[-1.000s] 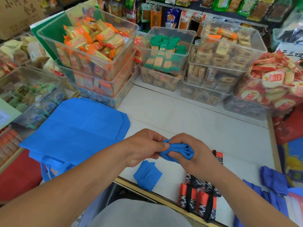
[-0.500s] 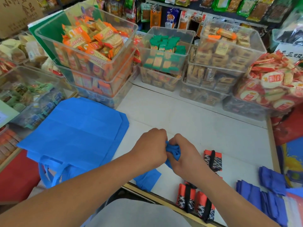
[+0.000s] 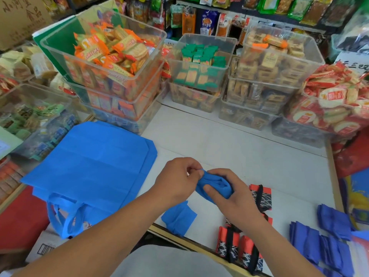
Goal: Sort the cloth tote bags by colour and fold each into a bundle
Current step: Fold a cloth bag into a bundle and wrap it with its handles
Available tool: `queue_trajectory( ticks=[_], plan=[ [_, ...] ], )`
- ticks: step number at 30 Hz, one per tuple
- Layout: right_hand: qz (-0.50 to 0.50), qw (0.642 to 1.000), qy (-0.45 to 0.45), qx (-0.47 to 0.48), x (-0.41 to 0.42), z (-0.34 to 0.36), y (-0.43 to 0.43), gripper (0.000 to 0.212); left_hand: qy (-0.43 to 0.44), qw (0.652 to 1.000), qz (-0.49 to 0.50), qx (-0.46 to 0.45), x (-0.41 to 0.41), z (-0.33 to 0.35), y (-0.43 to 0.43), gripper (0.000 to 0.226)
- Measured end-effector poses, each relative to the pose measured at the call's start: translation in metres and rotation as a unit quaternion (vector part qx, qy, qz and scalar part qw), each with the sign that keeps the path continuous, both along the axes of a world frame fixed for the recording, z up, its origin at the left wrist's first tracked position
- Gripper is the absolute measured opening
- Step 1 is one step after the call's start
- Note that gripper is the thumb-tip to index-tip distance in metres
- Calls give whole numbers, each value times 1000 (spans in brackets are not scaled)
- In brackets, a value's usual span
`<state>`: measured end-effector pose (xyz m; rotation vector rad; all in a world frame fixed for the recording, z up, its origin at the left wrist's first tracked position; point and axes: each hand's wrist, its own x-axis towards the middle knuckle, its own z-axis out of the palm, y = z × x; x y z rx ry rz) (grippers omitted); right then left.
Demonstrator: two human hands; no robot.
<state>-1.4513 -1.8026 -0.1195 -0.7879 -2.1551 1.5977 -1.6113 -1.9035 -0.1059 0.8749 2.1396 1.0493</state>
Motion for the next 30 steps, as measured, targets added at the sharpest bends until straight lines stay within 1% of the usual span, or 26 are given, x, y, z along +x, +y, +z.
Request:
queue_trajectory(
  ticks=[2, 4, 6, 10, 11, 13, 16, 19, 20, 22, 24, 26, 30],
  plan=[
    [-4, 1000, -16, 17, -2, -5, -3, 25, -30, 999, 8, 16, 1, 2, 0, 8],
    [22, 993, -28, 111, -2, -10, -1, 20, -71, 997, 22, 13, 2, 2, -1, 9],
    [61, 979, -31, 194, -3, -14, -1, 23, -94, 995, 36, -4, 3, 1, -1, 11],
    [55, 977, -43, 200, -6, -16, -5, 25, -83, 995, 54, -15, 11, 1, 5, 15],
    [47, 980, -43, 191, -6, -16, -5, 24, -82, 995, 54, -11, 12, 2, 7, 15],
    [35, 988, -48, 144, -4, -14, -3, 26, -80, 996, 50, 6, 9, 4, 9, 14],
    [-17, 999, -45, 21, 4, -7, 0, 33, -91, 995, 30, 32, 1, 8, 7, 13],
    [-83, 995, -29, -43, 8, -5, 6, 19, -125, 992, -21, 27, -5, 1, 0, 15],
    [-99, 993, -27, -63, 8, -6, 7, 16, -150, 988, -30, 24, -6, -3, -2, 17],
    [-122, 987, -27, -105, 6, -7, 9, 14, -202, 978, -26, 50, -5, -9, -5, 23],
    [-139, 981, -23, -137, 4, -10, 9, 15, -229, 970, -3, 81, -3, -12, -7, 26],
    [-158, 973, -8, -166, 2, -12, 9, 18, -238, 967, 1, 91, -2, -15, -7, 28],
    [-136, 977, -6, -162, 2, -12, 13, 17, -226, 970, -2, 86, -6, -22, -5, 26]
  ],
)
